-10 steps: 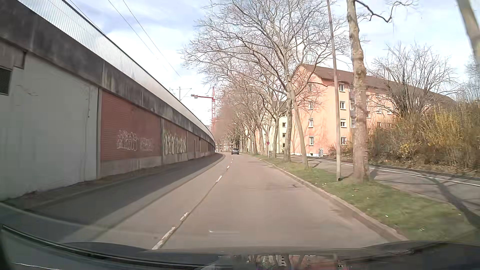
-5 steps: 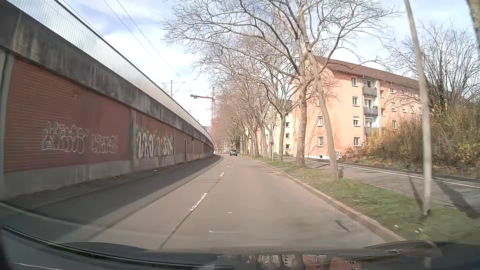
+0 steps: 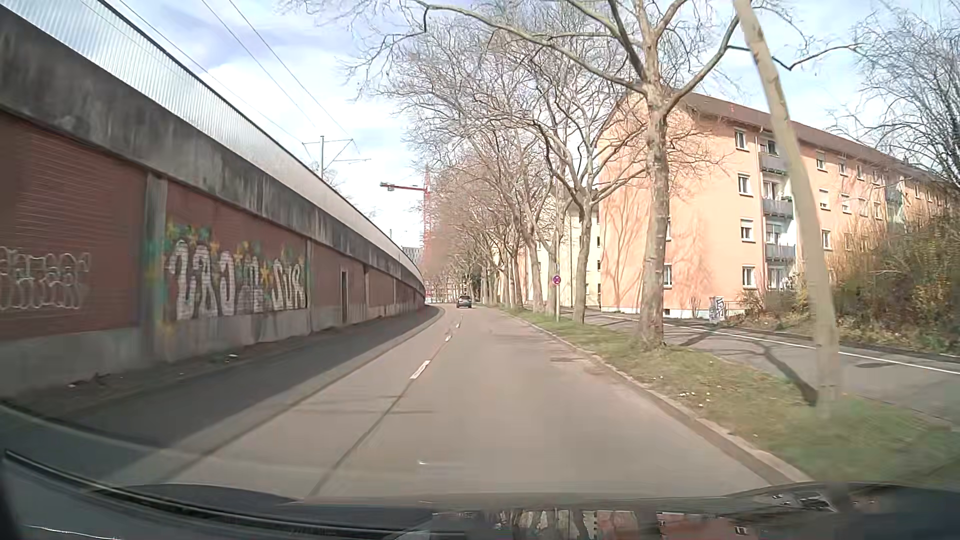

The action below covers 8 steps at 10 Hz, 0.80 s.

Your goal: Follow the waypoints while adhering to traffic rules and regulations

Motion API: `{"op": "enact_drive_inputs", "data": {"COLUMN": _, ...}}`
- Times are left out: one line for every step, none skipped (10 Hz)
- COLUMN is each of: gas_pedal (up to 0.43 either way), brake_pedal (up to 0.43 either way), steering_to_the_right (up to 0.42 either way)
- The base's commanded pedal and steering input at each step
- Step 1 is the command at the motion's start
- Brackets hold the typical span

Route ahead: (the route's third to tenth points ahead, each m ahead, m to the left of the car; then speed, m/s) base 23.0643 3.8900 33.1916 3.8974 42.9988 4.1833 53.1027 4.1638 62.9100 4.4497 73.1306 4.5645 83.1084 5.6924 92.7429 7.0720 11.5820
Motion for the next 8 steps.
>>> {"op": "enact_drive_inputs", "data": {"gas_pedal": 0.059, "brake_pedal": 0.000, "steering_to_the_right": -0.002}}
{"op": "enact_drive_inputs", "data": {"gas_pedal": 0.059, "brake_pedal": 0.000, "steering_to_the_right": -0.002}}
{"op": "enact_drive_inputs", "data": {"gas_pedal": 0.059, "brake_pedal": 0.000, "steering_to_the_right": -0.002}}
{"op": "enact_drive_inputs", "data": {"gas_pedal": 0.059, "brake_pedal": 0.000, "steering_to_the_right": -0.002}}
{"op": "enact_drive_inputs", "data": {"gas_pedal": 0.059, "brake_pedal": 0.000, "steering_to_the_right": -0.002}}
{"op": "enact_drive_inputs", "data": {"gas_pedal": 0.059, "brake_pedal": 0.000, "steering_to_the_right": -0.002}}
{"op": "enact_drive_inputs", "data": {"gas_pedal": 0.059, "brake_pedal": 0.000, "steering_to_the_right": -0.003}}
{"op": "enact_drive_inputs", "data": {"gas_pedal": 0.059, "brake_pedal": 0.000, "steering_to_the_right": -0.003}}
